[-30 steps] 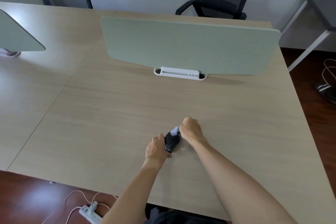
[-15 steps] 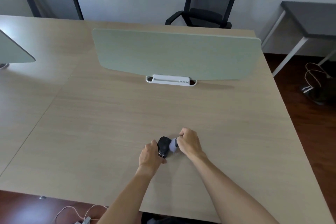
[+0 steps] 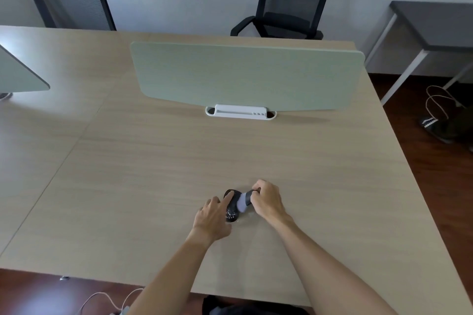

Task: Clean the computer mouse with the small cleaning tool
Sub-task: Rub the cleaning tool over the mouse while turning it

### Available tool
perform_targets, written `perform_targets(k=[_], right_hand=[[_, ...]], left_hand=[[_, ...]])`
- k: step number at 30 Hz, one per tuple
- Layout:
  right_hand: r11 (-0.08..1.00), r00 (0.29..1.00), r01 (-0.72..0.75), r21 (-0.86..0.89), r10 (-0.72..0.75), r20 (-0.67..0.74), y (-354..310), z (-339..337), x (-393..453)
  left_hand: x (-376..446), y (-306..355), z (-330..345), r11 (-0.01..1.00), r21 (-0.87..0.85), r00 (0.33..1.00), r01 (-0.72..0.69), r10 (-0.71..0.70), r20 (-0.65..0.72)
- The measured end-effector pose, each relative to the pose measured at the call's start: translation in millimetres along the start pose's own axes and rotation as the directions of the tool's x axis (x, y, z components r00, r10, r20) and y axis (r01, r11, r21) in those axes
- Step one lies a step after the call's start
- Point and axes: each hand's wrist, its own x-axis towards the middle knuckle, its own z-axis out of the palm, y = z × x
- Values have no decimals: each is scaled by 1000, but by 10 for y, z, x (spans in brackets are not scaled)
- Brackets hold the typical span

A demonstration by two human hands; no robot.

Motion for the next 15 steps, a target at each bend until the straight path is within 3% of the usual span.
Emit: perform_targets(k=[5, 10, 15], right_hand=[[997, 997, 7, 73, -13, 82, 20, 123, -60], [995, 999, 37, -91, -39, -20, 41, 48, -84], [996, 997, 51, 67, -55, 56, -2, 106, -128]], left_hand=[[-8, -29, -9, 999, -14, 999, -35, 35, 0], [11, -17, -2, 999, -37, 999, 0, 1, 40], [13, 42, 2, 996, -89, 998, 19, -14, 58]])
